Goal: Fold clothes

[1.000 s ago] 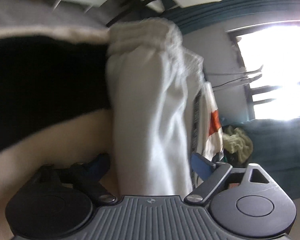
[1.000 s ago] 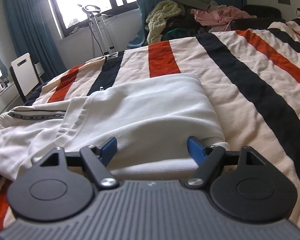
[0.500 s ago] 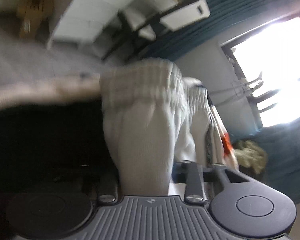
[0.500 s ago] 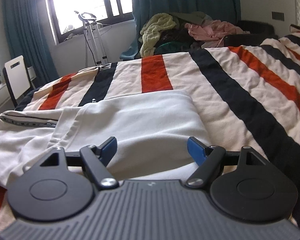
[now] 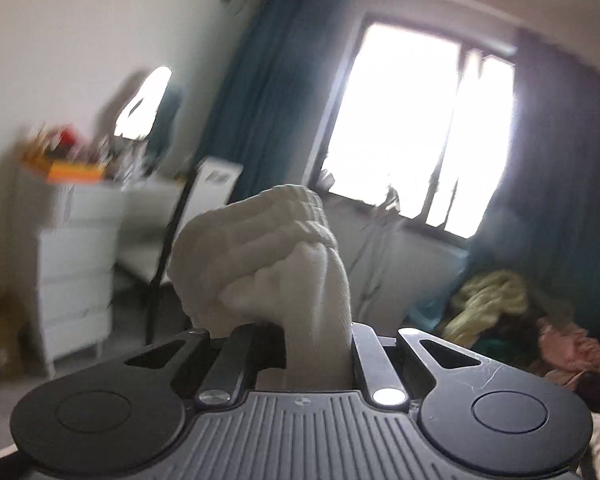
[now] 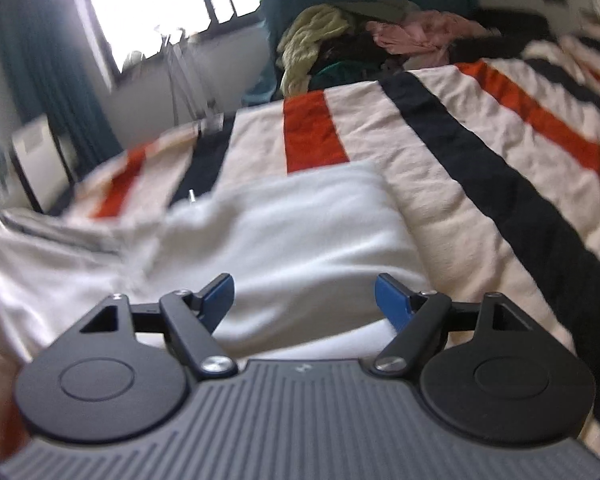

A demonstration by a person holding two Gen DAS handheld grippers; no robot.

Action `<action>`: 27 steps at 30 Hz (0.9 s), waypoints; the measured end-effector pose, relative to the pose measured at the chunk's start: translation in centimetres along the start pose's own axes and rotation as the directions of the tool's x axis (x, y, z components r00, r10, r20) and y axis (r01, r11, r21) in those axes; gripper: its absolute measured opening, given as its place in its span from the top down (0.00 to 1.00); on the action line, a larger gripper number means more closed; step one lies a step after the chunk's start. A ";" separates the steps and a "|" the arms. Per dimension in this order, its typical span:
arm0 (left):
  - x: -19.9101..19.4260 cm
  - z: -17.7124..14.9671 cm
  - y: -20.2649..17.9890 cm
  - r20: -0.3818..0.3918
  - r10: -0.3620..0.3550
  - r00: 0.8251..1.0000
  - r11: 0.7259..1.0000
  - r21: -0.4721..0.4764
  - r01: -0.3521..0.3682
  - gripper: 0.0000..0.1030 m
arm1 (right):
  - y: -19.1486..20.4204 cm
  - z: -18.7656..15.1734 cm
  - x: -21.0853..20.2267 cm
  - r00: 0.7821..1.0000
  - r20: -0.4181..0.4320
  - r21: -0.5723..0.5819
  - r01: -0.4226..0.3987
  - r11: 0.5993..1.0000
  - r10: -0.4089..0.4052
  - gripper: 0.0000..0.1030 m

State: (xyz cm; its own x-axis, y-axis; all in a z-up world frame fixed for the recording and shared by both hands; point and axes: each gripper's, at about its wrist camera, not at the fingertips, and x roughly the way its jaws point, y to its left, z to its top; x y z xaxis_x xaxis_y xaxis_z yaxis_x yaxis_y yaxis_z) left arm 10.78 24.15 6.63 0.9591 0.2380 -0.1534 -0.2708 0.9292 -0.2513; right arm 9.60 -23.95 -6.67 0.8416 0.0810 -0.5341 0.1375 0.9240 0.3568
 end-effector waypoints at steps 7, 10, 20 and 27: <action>-4.0 -1.2 -18.6 0.155 -0.135 0.979 0.986 0.121 0.117 0.91 | -5.1 2.8 -3.8 0.989 0.144 0.214 -0.004 0.977 -0.028 0.23; -5.7 -4.6 -25.6 0.160 -0.204 0.966 0.964 0.204 0.170 0.91 | -7.5 3.7 -5.0 0.978 0.203 0.285 -0.005 0.958 -0.055 0.23; -10.6 -28.8 -42.2 -0.414 -0.403 0.816 0.499 0.648 0.575 0.87 | -13.5 4.2 -4.1 0.963 0.235 0.475 0.002 0.880 -0.130 0.21; -7.7 -28.7 -41.0 -0.530 -0.366 0.765 0.527 0.560 0.639 0.61 | -14.3 3.6 -2.8 0.972 0.214 0.501 -0.023 0.865 -0.098 0.21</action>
State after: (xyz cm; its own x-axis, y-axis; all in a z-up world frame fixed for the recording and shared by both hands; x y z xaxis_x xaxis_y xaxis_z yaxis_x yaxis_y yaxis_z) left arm 12.14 -23.94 -9.34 0.7891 -0.3073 -0.5319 0.5167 0.8003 0.3041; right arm 7.14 -38.73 -7.54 0.9161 -0.0917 -0.3903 0.3614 0.6105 0.7047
